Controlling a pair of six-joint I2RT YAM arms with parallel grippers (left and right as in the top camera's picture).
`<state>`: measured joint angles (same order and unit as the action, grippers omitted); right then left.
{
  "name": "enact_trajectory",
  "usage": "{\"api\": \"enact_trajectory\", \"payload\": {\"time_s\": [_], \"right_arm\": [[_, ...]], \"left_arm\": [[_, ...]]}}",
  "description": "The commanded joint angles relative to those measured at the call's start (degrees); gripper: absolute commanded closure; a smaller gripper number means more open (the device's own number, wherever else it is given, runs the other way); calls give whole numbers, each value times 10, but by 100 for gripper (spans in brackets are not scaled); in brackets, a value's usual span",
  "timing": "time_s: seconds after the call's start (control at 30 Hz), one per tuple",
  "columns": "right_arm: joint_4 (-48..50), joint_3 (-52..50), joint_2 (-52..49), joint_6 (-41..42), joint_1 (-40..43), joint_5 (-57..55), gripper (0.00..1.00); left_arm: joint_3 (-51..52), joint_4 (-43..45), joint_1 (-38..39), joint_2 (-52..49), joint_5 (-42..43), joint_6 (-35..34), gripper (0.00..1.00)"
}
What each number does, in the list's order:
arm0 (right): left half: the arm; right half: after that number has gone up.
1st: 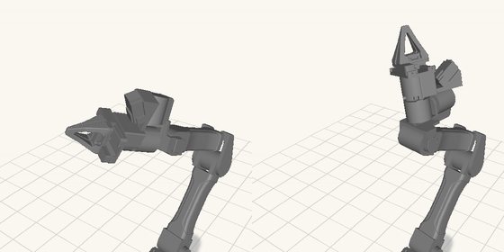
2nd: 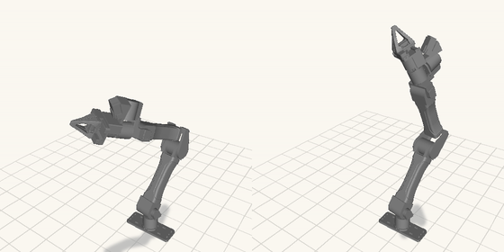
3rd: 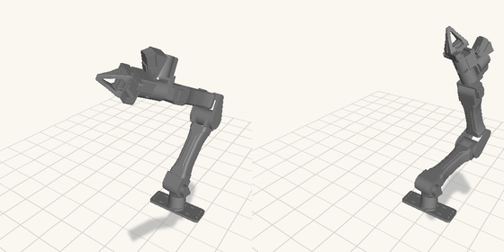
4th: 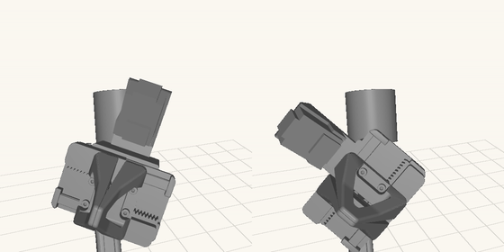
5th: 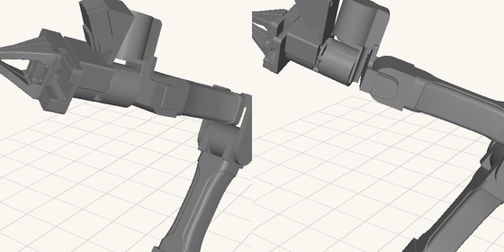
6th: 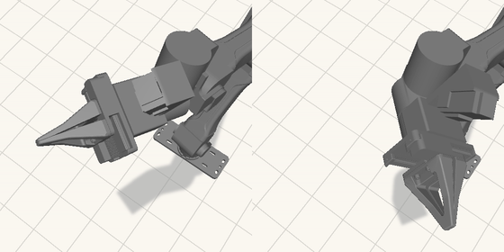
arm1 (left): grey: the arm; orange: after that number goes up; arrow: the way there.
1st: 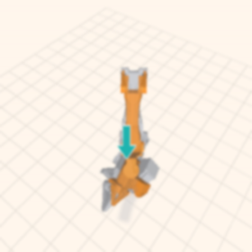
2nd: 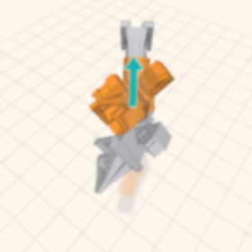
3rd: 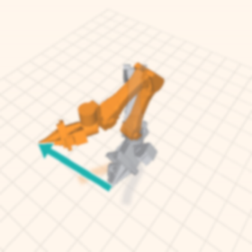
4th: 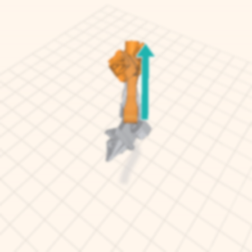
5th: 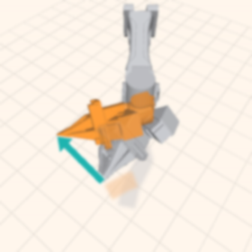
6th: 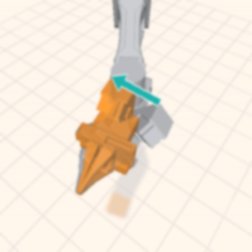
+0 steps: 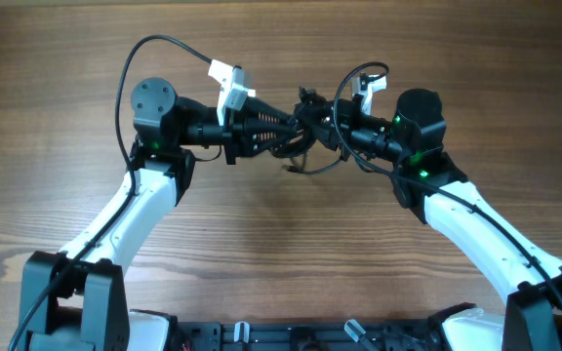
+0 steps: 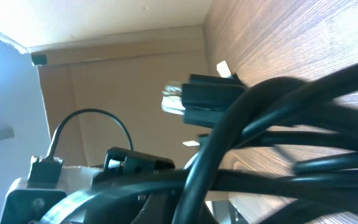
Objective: Untangle cables
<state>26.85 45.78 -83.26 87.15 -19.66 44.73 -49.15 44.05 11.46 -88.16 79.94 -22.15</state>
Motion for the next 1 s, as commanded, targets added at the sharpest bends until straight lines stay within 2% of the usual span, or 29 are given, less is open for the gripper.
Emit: {"api": "enact_trajectory", "payload": {"time_s": [0.0,0.03,0.27,0.37,0.47,0.57,0.6,0.67,0.73,0.8,0.97], "right_arm": [[7,0,2,15,21,-5,96],[11,0,2,18,26,-5,96],[96,0,2,115,56,-20,96],[143,0,2,183,56,-40,96],[157,0,2,261,56,-44,96],[160,0,2,315,55,-45,96],[160,0,2,315,55,-47,96],[164,0,2,315,55,-49,96],[177,0,2,315,55,-49,96],[176,0,2,315,55,-51,96],[179,0,2,315,55,-44,96]], "left_arm": [[-8,3,-28,4,-5,-16,10],[-8,3,-37,4,-2,-28,1],[-7,-26,-57,4,19,-35,0],[-7,-91,-57,4,21,33,1],[-7,-130,-55,4,38,103,11],[-7,-157,-36,4,37,174,6],[-7,-167,-24,4,23,192,0],[-7,-192,-8,4,-19,221,0],[-7,-250,16,4,-91,289,0],[-7,-262,39,4,-118,329,0],[-7,-267,81,4,-302,329,0]]}}
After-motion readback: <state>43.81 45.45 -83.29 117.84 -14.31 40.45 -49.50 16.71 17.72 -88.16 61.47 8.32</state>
